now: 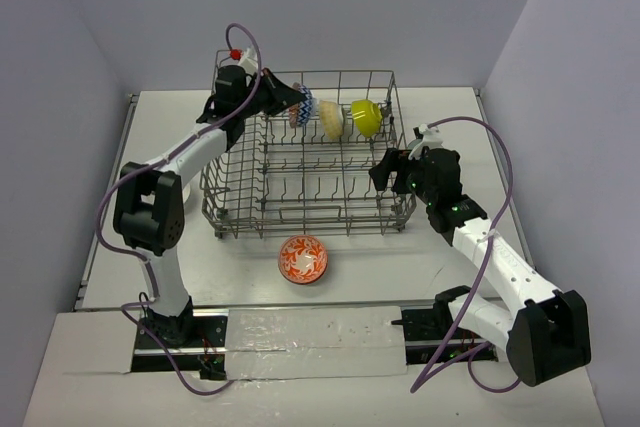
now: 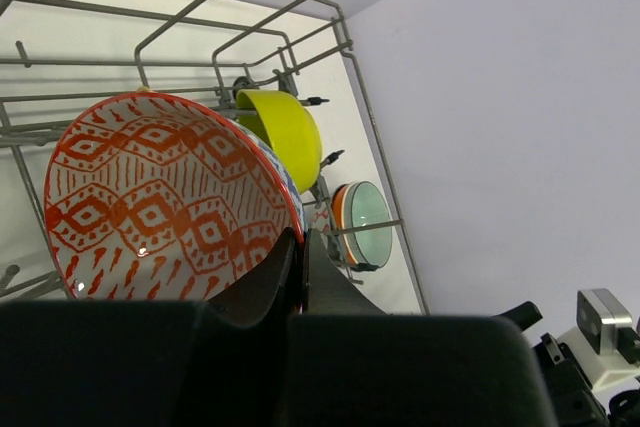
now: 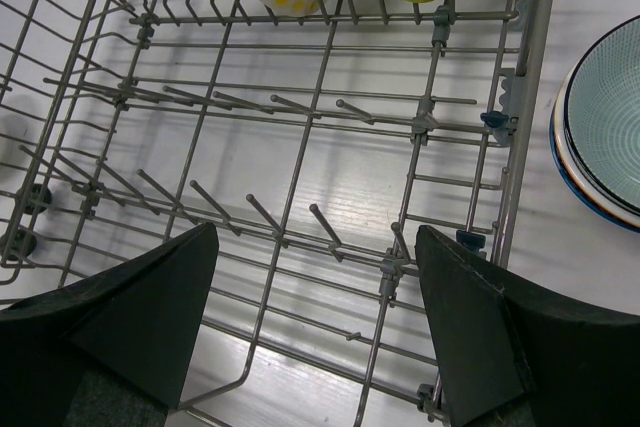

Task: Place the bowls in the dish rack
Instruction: Insert the bowl into the dish rack.

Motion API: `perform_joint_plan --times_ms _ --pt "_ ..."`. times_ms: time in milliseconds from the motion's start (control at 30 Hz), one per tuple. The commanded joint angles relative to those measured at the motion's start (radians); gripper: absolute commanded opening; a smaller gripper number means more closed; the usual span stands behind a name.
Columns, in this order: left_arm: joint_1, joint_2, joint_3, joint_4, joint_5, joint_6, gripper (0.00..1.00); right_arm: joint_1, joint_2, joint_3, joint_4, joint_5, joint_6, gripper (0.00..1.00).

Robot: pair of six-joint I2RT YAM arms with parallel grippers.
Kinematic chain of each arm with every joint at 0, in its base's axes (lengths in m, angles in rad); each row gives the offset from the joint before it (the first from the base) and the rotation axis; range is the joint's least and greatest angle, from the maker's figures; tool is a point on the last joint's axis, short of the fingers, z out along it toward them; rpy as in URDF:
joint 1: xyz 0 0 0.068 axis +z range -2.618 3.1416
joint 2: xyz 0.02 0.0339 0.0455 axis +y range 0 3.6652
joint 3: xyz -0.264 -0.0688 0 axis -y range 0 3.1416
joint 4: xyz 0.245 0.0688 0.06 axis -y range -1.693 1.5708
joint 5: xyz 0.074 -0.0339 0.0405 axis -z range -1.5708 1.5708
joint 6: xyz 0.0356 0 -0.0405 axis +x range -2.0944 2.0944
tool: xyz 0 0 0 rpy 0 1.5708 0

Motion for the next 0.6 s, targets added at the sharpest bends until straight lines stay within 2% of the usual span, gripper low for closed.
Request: perform_joint_plan --times_ms 0,567 --pt "0.003 0.011 0.071 0.020 -0.020 0.010 0.00 0.008 0.003 0.044 0.025 0.009 -0.007 0.87" --pt "0.016 0.039 0.074 0.005 -0.024 -0.018 0.00 0.008 0.007 0.045 0.028 0.008 -0.008 0.87"
